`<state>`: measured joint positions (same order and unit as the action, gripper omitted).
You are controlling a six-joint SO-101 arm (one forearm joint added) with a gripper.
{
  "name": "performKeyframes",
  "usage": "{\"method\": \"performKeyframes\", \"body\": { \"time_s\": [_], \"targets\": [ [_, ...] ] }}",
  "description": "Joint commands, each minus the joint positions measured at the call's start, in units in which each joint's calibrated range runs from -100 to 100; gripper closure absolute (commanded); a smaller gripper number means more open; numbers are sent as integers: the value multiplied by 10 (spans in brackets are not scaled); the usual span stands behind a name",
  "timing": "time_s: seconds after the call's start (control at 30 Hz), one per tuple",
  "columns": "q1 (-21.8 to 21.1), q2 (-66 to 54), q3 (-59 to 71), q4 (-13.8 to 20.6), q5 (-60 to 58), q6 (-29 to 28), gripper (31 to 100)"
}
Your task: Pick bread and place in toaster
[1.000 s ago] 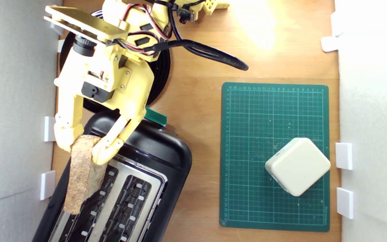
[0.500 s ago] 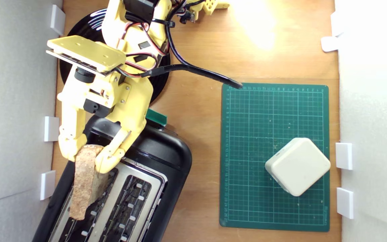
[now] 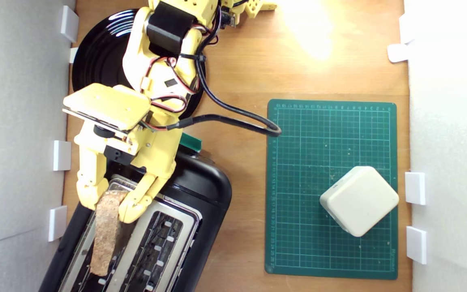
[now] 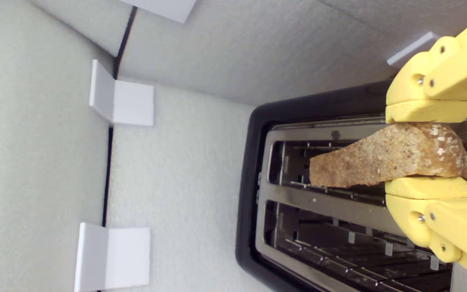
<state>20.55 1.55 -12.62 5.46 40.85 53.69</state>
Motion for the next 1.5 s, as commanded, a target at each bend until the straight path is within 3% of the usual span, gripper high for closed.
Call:
{"method": "performKeyframes", "body": {
  "time_s": [0.0,0.53,0.77,1.0,1.47],
  "targets": [
    [-10,10,-10,-3,5,-5,737],
    [-30,31,-9,-4,6,-2,734],
    [-30,30,-9,-4,6,-1,583],
    [-30,17,-9,-9,7,9,505],
    [-24,-70,-7,-15,6,9,508]
  ]
}}
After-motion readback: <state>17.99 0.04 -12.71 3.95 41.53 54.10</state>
